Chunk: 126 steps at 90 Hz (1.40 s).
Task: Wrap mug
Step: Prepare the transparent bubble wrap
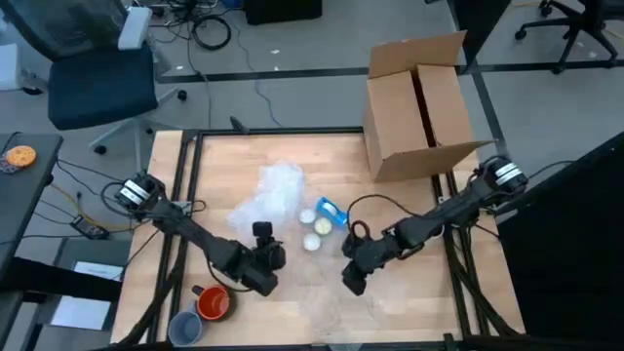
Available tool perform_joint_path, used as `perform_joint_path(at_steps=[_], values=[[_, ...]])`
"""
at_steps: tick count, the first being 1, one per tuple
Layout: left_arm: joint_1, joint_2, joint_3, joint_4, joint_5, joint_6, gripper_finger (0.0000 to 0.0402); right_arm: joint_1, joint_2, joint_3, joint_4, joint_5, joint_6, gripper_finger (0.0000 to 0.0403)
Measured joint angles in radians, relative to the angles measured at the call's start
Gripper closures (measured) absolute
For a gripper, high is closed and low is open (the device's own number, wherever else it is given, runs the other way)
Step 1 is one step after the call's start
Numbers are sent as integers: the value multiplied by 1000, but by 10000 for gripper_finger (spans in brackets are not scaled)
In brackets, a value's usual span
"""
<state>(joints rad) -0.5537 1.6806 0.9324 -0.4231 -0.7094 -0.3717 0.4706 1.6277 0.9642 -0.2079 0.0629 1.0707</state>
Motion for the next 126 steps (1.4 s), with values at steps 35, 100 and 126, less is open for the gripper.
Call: perform_joint_path(at_steps=[35, 100, 126], values=[[10, 1, -56, 34, 142, -5, 277, -84, 135, 7, -323, -156, 36, 402], [-36, 15, 53, -44, 311, 27, 277, -59, 36, 133, -276, 381, -240, 403], [-35, 14, 117, -202, 149, 56, 277, -64, 226, 133, -41, 267, -409, 403]])
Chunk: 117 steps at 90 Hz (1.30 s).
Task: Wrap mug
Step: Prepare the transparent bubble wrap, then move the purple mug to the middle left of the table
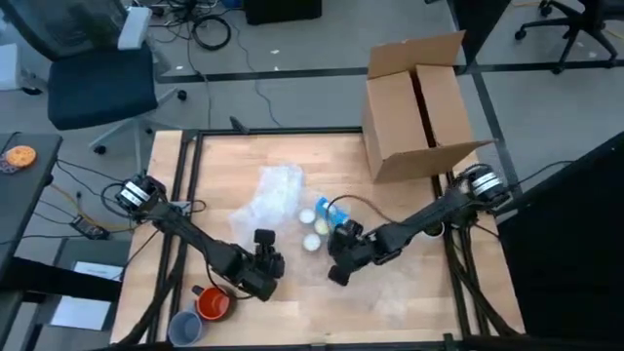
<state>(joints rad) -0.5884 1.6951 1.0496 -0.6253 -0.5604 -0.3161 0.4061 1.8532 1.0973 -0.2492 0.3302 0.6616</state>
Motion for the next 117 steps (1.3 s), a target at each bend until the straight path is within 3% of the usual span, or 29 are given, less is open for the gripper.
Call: perform_joint_path(at_steps=[23, 38, 59, 79, 98, 117], values=[[-1, 0, 1, -55, -17, -6, 277, -29, 60, 6, -17, -321, 120, 403], [-24, 0, 50, -68, -32, -1, 277, -19, 28, 9, -42, -431, 169, 403], [-157, -1, 324, -434, -12, -129, 277, 0, 1, 132, -260, -308, 150, 403], [-309, -2, 537, -728, 226, -362, 277, 26, 1, 211, -286, -172, 75, 403], [-431, -3, 560, -869, 248, -441, 277, 29, 1, 213, -279, -160, 83, 403], [-441, -39, 508, -897, 275, -546, 277, 32, 1, 213, -276, -159, 153, 403]])
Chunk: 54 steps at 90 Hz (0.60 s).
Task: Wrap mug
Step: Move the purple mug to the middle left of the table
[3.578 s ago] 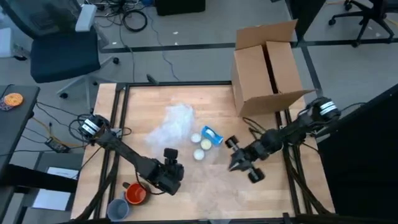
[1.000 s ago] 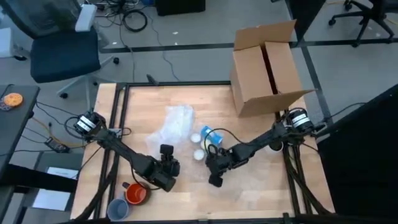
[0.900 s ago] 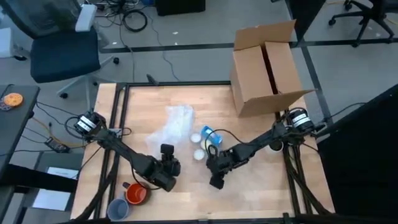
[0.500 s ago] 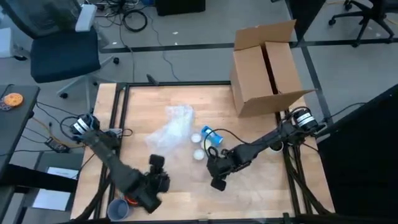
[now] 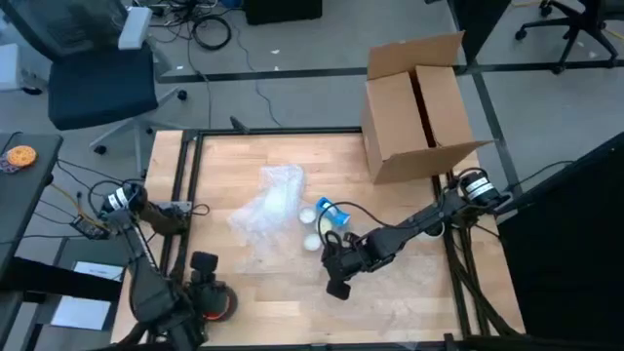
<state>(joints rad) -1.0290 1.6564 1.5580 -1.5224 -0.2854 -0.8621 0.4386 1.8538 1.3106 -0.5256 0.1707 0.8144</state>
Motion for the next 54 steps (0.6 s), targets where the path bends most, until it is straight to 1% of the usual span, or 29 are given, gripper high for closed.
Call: perform_joint_path(at_steps=[17, 30, 43, 54], values=[[2, -96, -102, 162, 39, -7, 277, 28, 0, 0, 0, 1, 23, 403], [2, -176, -196, 283, 57, -58, 277, 46, 0, 0, 1, 20, 22, 403], [6, -223, -315, 299, 70, -132, 277, 49, 0, 0, 1, 24, 22, 403], [26, -240, -401, 319, 136, -168, 277, 45, 0, 0, 1, 24, 22, 403]])
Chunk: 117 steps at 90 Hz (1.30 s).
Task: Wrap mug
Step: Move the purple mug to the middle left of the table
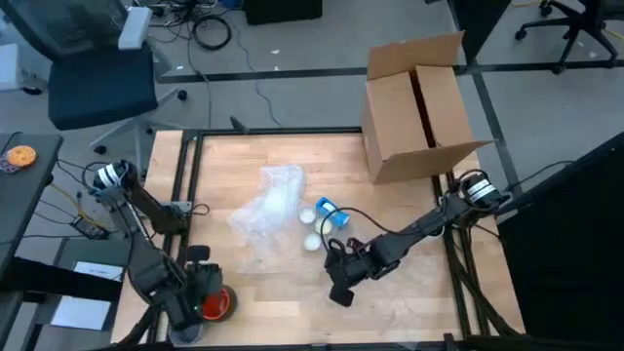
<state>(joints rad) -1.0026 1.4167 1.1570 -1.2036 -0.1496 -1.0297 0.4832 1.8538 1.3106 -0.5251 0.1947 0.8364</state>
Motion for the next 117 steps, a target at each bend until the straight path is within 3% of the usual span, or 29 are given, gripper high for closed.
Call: perform_joint_path(at_steps=[11, 30, 50, 67, 91, 117], values=[[7, -1, -4, 32, 87, 4, 277, -5, 0, 0, 0, 0, 0, 403], [-8, -2, 119, 41, 212, -50, 278, -11, 0, 0, 0, 0, 0, 403], [-127, 8, 162, 19, 168, -191, 277, 5, 0, 0, 5, 0, 10, 403], [-217, 85, 162, -53, 178, -294, 277, 21, 0, 0, 7, 38, 28, 403], [-222, 176, 162, -34, 178, -270, 277, 16, 0, 0, 8, 46, 51, 403], [-211, 180, 141, -10, 170, -263, 277, 14, 0, 0, 8, 48, 51, 403]])
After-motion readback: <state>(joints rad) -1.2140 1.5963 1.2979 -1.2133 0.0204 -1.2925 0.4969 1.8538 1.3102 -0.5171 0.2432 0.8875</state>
